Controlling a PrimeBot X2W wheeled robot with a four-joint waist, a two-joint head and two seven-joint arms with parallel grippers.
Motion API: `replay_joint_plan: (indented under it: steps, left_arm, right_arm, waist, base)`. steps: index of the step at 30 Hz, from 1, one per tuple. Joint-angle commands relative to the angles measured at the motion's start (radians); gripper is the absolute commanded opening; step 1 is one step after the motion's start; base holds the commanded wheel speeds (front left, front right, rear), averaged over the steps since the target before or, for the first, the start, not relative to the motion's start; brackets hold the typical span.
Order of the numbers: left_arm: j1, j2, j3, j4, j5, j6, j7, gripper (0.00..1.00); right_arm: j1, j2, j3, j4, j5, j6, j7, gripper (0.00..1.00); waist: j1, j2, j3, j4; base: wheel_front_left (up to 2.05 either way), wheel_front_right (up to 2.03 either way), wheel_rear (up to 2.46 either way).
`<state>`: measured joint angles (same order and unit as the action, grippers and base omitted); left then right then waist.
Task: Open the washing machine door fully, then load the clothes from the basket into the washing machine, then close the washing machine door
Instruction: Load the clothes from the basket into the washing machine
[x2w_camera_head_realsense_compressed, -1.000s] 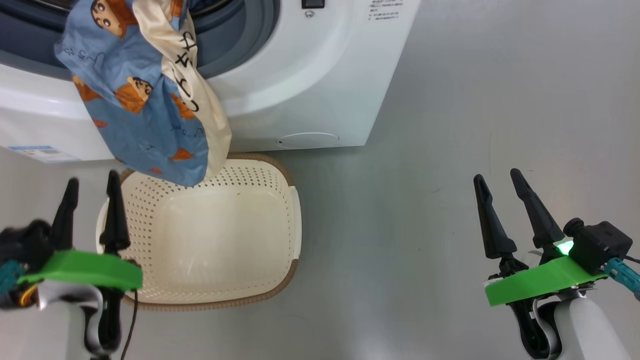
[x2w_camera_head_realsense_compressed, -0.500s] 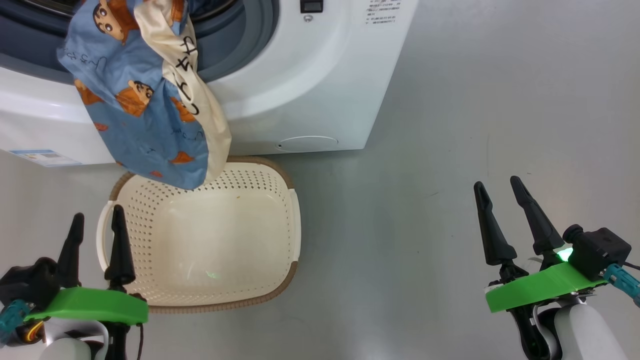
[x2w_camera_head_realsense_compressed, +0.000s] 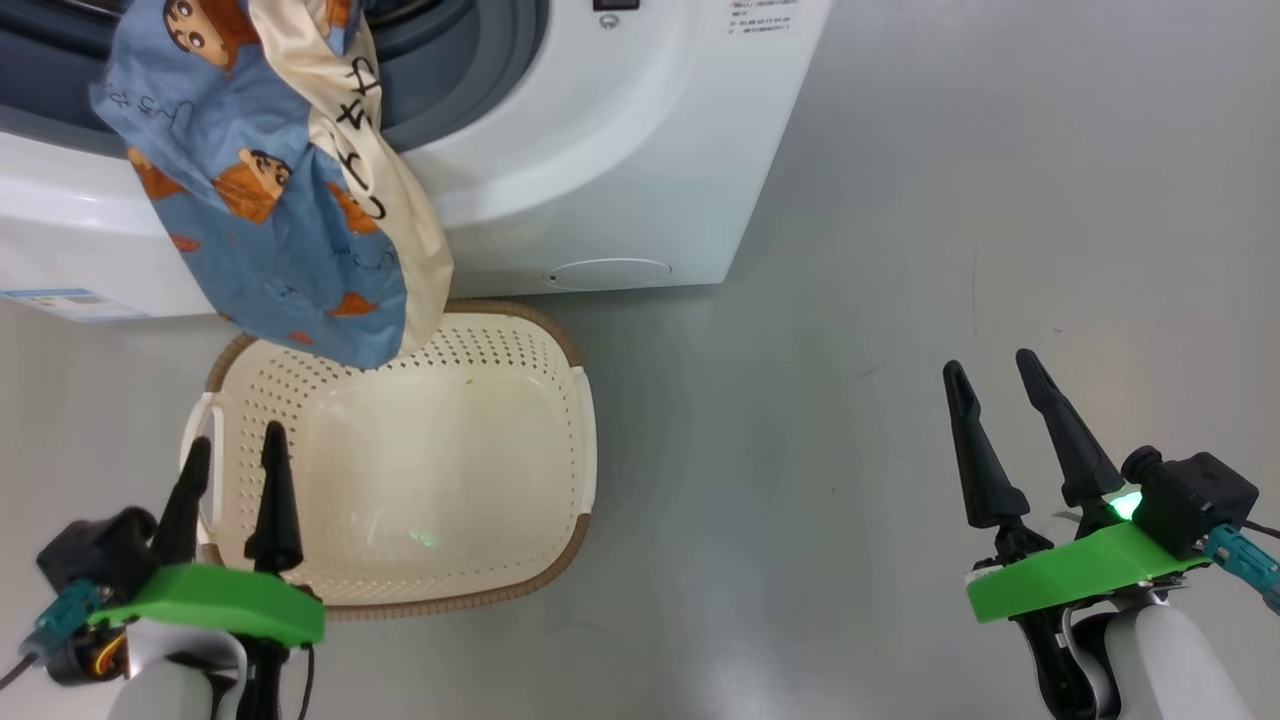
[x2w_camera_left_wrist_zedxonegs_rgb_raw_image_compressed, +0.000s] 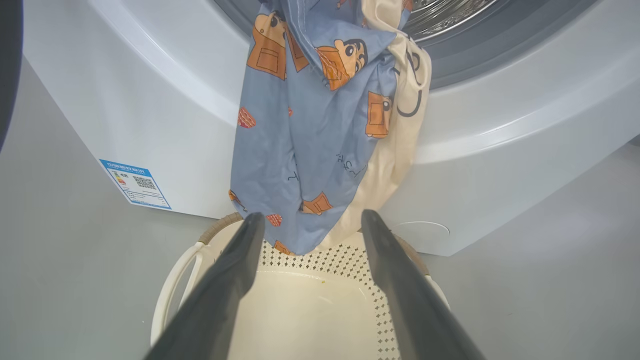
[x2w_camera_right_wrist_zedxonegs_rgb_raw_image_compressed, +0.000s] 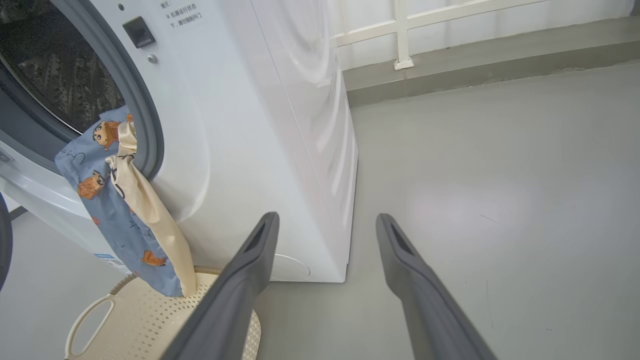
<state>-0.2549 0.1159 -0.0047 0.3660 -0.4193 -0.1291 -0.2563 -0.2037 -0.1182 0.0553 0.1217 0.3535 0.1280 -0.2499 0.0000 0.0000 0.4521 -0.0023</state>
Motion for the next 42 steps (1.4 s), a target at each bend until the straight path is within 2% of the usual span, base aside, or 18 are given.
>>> replay_joint_plan:
  steps: [1, 22, 42]
  left_arm:
    - [-0.027, 0.032, 0.024, -0.002, -0.016, -0.002, -0.005, 1.00]
    - [-0.416, 0.157, -0.185, 0.405, -0.169, -0.002, -0.006, 1.00]
    - [-0.652, 0.256, -0.349, 0.557, -0.278, -0.002, -0.006, 1.00]
  right_arm:
    - [-0.006, 0.003, 0.027, -0.026, -0.001, 0.003, -0.012, 1.00]
    - [-0.068, 0.015, 0.047, -0.044, -0.020, 0.003, -0.012, 1.00]
    - [-0.111, 0.013, 0.088, -0.059, -0.031, 0.003, -0.012, 1.00]
  waist:
    - [0.0000, 0.0000, 0.007, 0.000]
    - [0.0000, 0.0000, 0.136, -0.028]
    - [0.0000, 0.0000, 0.211, -0.079]
  base:
    - [0.00, 0.00, 0.00]
    - [0.00, 0.00, 0.00]
    - [0.00, 0.00, 0.00]
